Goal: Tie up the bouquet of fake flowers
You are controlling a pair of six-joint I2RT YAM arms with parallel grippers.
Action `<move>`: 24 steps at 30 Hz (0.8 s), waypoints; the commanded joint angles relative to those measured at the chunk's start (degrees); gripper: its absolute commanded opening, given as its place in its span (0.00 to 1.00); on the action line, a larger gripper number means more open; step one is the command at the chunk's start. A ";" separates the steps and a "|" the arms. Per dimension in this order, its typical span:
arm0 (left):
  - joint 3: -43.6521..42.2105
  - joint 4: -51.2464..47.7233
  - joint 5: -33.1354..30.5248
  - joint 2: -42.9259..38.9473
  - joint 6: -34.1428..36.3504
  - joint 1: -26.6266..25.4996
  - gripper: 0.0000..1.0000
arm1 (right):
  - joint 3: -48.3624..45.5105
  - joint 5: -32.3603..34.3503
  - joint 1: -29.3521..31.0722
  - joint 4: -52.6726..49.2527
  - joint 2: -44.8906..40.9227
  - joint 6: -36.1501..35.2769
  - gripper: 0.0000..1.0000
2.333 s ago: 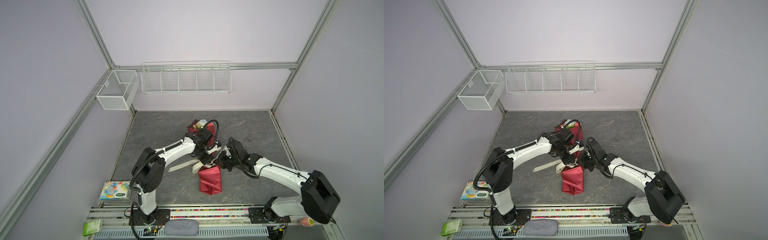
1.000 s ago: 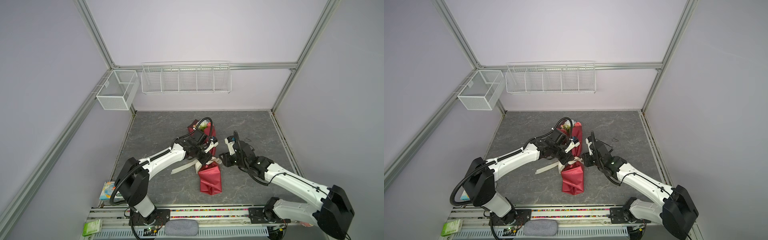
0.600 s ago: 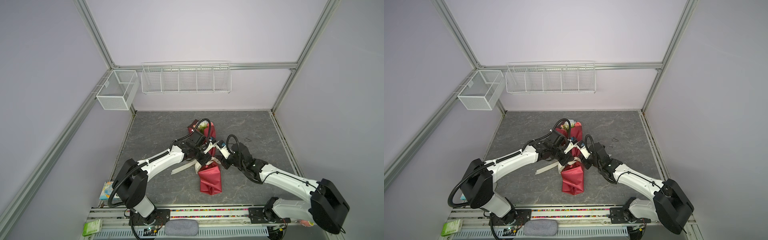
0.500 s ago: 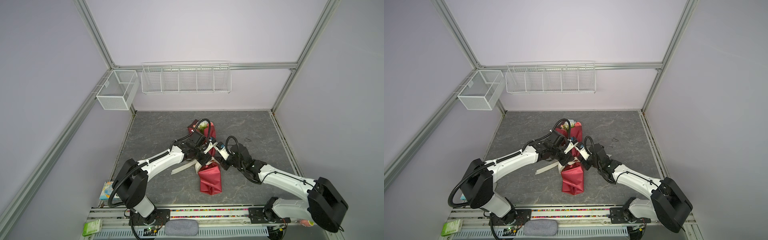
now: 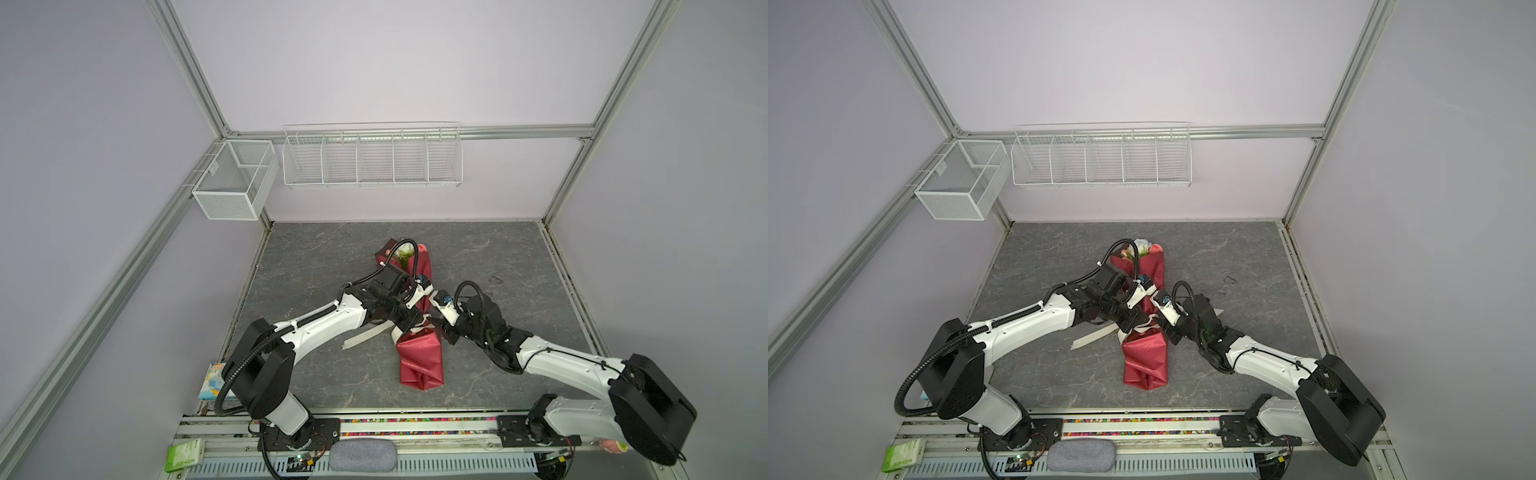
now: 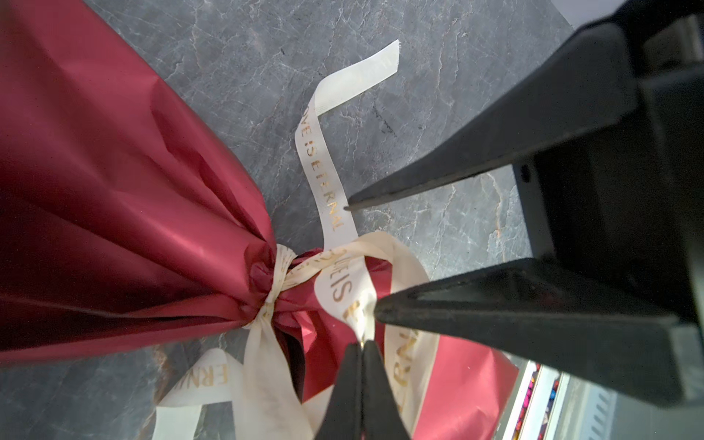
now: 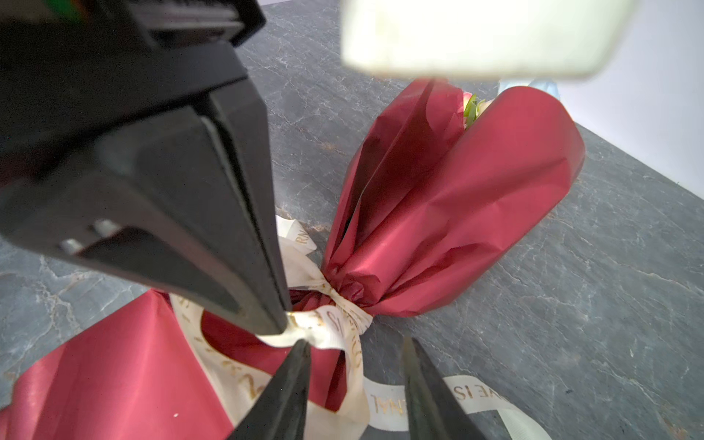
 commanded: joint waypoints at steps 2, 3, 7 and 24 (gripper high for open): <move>-0.45 1.22 1.74 -1.76 -1.12 0.36 0.00 | -1.11 -0.96 -0.68 4.62 2.59 -4.03 0.42; -0.45 1.28 1.68 -1.85 -1.36 0.36 0.00 | -1.13 -2.25 -0.73 4.47 3.19 -5.29 0.41; -0.97 1.91 1.23 -2.70 -1.82 0.45 0.00 | -1.47 -6.31 -0.90 4.56 4.42 -9.41 0.39; -0.30 1.17 2.64 -1.12 -1.96 0.89 0.00 | 0.34 -8.36 -1.38 8.16 7.24 -7.34 0.26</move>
